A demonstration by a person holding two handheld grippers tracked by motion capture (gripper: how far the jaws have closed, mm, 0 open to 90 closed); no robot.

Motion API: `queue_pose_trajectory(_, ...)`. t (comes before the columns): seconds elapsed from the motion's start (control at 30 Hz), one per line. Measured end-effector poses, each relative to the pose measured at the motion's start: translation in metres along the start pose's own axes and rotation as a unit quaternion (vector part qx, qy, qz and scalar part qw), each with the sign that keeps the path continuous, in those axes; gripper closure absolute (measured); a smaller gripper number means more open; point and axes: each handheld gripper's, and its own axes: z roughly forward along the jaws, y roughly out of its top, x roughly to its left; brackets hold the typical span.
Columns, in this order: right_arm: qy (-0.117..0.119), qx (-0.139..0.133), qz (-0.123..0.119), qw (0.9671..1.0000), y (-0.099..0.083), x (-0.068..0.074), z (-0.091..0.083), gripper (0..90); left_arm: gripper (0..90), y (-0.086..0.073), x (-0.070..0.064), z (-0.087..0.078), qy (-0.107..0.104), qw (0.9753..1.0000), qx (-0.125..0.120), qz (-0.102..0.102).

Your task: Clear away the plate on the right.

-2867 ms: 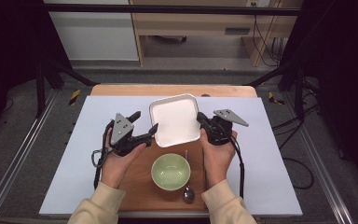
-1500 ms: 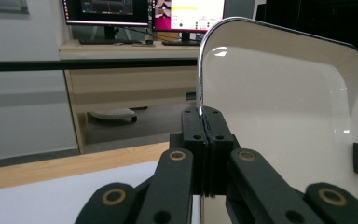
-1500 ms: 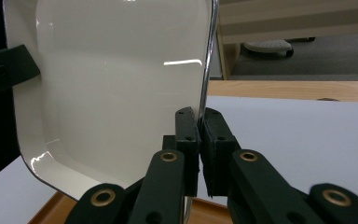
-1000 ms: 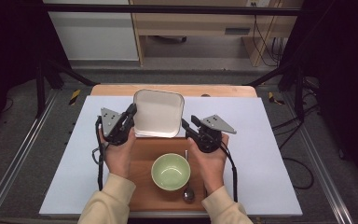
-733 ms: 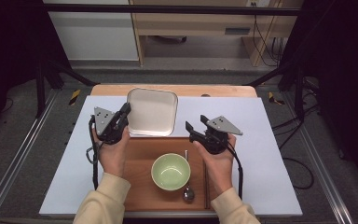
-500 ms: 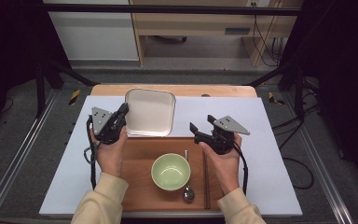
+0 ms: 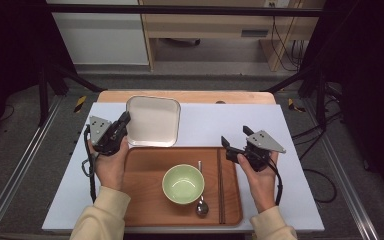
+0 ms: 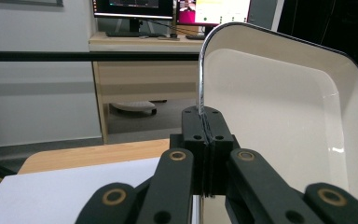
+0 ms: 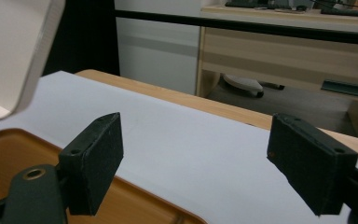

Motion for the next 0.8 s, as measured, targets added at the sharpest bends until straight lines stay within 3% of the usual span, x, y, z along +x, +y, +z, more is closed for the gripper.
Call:
queue_pose_trajectory(0.13,0.003,-0.003,-0.007,1.0000,-0.010,-0.016,-0.016,18.0,89.3,-0.001,0.008,-0.007,0.004,1.0000,0.002,-0.001)
queue_pose_trajectory(0.3,-0.034,-0.043,-0.026,0.9982,-0.026,-0.037,-0.041,16.8,89.3,-0.004,0.020,-0.014,0.006,0.9999,0.010,-0.002)
queue_pose_trajectory(0.47,-0.056,-0.042,-0.037,0.9969,-0.037,-0.049,-0.053,15.1,89.3,-0.007,0.030,-0.019,0.010,0.9997,0.019,-0.008)
queue_pose_trajectory(0.63,-0.068,-0.027,-0.032,0.9968,-0.046,-0.055,-0.058,14.3,89.2,-0.011,0.036,-0.027,0.008,0.9995,0.029,-0.008)
queue_pose_trajectory(0.8,-0.081,-0.030,-0.026,0.9960,-0.049,-0.060,-0.064,14.2,89.2,-0.019,0.040,-0.037,0.005,0.9992,0.039,-0.007)
